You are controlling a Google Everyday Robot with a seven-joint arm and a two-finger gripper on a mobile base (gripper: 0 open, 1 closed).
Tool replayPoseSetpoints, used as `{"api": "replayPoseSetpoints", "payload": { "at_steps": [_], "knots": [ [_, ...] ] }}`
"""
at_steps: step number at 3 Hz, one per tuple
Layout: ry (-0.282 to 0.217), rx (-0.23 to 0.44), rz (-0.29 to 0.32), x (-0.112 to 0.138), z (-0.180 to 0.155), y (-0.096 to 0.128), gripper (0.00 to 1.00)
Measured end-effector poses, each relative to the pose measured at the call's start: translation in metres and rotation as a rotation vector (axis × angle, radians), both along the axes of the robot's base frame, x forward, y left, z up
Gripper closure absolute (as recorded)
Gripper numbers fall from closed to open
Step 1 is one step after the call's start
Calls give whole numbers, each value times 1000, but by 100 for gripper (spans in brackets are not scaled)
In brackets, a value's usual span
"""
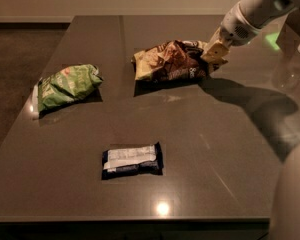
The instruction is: Move brown chip bag near rxbar blueberry
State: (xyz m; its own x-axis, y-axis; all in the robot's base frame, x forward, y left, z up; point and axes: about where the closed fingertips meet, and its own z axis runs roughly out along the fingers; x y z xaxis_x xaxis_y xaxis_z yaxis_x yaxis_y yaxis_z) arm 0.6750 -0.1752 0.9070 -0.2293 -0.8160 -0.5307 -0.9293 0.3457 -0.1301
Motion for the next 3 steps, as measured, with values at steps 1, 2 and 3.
{"api": "replayPoseSetpoints", "payload": {
  "at_steps": [1, 2, 3],
  "knots": [
    [29, 52, 106, -48, 5, 2, 100],
    [35, 82, 189, -84, 8, 4, 100],
    [44, 107, 242, -120, 14, -4, 100]
  ]
}}
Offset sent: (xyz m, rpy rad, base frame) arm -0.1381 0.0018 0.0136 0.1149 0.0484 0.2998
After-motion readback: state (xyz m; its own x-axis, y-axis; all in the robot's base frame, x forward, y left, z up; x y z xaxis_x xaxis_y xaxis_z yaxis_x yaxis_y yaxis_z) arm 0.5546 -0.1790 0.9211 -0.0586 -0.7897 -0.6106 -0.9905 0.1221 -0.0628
